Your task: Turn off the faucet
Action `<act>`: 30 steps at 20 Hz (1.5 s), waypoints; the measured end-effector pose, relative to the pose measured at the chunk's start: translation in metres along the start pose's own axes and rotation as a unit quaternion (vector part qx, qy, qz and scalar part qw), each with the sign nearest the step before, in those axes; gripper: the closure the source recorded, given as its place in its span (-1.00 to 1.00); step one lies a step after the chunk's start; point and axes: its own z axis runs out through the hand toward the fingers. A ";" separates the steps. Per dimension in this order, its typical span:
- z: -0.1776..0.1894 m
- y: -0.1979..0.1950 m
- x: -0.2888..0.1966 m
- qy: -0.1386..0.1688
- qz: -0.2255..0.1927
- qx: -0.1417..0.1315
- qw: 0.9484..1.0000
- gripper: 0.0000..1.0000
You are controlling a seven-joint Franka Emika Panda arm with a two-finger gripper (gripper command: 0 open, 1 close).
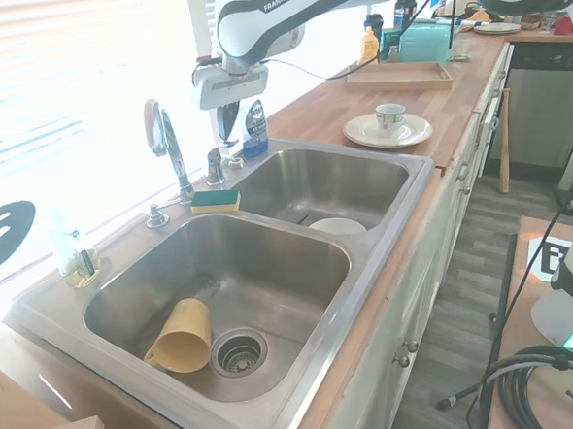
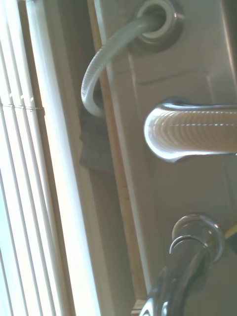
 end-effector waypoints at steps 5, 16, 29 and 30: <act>0.005 0.010 -0.006 -0.004 -0.002 -0.006 1.000 1.00; -0.022 0.011 -0.023 0.000 -0.012 -0.004 1.000 1.00; -0.047 0.113 -0.098 -0.063 -0.015 -0.100 0.993 1.00; -0.048 0.125 -0.102 -0.065 -0.014 -0.103 0.992 1.00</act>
